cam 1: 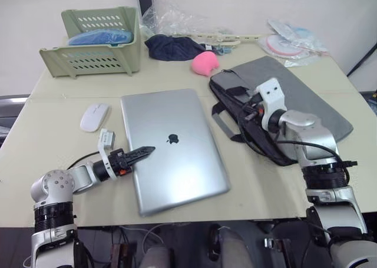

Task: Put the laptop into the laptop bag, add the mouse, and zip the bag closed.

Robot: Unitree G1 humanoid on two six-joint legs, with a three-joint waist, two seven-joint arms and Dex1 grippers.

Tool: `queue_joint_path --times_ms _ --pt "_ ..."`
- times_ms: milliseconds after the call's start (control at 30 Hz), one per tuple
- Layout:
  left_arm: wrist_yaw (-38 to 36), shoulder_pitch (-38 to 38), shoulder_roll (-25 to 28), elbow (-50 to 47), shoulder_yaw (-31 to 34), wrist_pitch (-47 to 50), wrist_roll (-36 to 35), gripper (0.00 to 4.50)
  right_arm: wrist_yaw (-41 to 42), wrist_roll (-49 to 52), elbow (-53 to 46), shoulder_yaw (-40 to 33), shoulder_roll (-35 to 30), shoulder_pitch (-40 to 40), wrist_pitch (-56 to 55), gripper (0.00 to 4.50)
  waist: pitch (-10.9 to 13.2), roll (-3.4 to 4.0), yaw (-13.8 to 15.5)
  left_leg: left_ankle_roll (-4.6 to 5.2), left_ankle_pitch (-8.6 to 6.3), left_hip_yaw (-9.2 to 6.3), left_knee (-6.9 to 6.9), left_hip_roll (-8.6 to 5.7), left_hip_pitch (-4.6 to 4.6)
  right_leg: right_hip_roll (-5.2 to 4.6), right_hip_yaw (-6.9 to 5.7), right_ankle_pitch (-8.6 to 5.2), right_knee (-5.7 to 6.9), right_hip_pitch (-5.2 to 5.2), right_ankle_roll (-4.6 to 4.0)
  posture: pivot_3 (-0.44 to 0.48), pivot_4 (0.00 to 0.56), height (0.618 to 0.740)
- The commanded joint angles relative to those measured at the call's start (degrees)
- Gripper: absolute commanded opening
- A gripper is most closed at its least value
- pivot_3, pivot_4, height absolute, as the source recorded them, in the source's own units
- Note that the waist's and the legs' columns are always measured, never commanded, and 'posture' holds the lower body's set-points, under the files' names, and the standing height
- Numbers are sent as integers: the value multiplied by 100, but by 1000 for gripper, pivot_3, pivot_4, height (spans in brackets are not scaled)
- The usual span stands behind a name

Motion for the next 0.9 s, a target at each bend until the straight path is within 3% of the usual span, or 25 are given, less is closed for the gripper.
queue_joint_path --times_ms 33,367,900 --pt "168 -98 -59 -295 -268 -115 128 390 5 210 -436 -283 -159 -390 622 74 0 0 -1 0 0 0 0 0 0 0 0 0 1 0 0 0 150 740" --pt "279 -339 -273 -94 -424 -269 167 390 12 371 -616 -307 -307 -723 1431 74 0 0 -4 0 0 2 -2 -1 0 1 -3 0 -1 0 0 0 150 740" --pt "1287 -1602 -1268 1436 -116 -619 309 390 -253 619 -1468 -363 82 -409 1911 74 1 -1 12 1 0 14 0 -5 7 2 7 6 1 0 11 0 150 740"
